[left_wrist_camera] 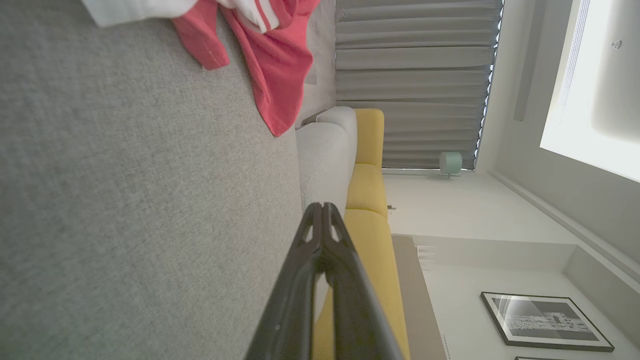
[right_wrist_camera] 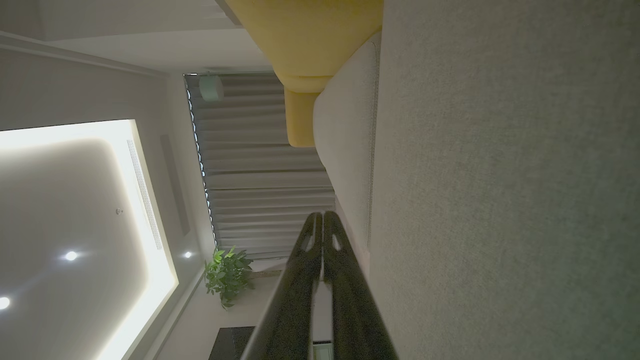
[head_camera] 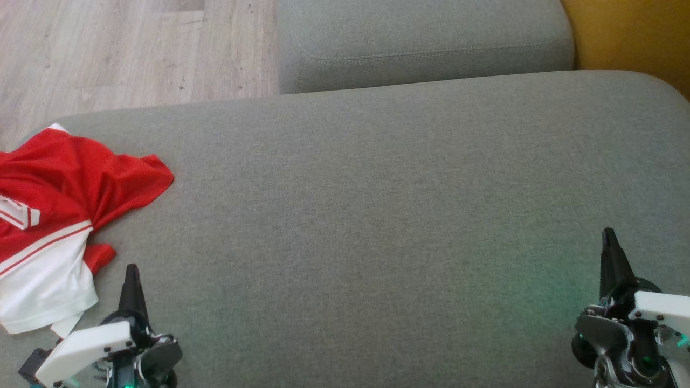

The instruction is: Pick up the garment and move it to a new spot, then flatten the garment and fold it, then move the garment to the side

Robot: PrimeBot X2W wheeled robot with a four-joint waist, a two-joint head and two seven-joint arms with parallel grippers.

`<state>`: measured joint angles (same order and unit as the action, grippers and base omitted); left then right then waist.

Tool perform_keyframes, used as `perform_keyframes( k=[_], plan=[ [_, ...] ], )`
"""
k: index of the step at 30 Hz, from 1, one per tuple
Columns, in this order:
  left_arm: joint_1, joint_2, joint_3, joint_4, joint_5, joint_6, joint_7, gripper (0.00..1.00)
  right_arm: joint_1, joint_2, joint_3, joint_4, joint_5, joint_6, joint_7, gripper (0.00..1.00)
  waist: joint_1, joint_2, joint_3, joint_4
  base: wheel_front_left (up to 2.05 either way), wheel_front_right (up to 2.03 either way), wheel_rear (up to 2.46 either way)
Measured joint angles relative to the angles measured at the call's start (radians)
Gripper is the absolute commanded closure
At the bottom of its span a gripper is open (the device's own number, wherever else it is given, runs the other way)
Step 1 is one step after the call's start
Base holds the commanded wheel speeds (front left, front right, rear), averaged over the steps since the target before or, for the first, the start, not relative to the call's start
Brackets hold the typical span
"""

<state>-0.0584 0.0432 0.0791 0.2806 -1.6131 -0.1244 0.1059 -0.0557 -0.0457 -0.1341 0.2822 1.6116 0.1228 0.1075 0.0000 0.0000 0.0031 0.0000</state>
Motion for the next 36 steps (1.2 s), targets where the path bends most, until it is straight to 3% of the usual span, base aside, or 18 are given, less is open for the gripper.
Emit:
perform_keyframes(
  k=[3,4,16,36],
  plan=[
    [0.000,0.000,0.000,0.000,0.000,0.000,0.000,1.00,0.000,0.000,0.000,0.000,0.000,0.000,0.000,1.00,0.0000,0.0000,0.000,0.000,0.00,0.00,0.00],
    [0.000,0.000,0.000,0.000,0.000,0.000,0.000,0.00,0.000,0.000,0.000,0.000,0.000,0.000,0.000,0.00,0.0000,0.0000,0.000,0.000,0.00,0.00,0.00],
    [0.044,-0.007,-0.017,0.052,0.013,0.002,-0.021,0.00,0.045,0.005,0.019,0.050,-0.042,0.000,-0.020,0.00,0.0000,0.0000,0.000,0.000,0.00,0.00,0.00],
    [0.044,-0.007,-0.047,0.038,0.246,0.012,-0.081,0.00,0.045,0.005,0.064,-0.010,-0.368,0.000,-0.077,0.00,0.0000,0.0000,-0.003,0.004,0.00,0.00,0.00]
  ],
)
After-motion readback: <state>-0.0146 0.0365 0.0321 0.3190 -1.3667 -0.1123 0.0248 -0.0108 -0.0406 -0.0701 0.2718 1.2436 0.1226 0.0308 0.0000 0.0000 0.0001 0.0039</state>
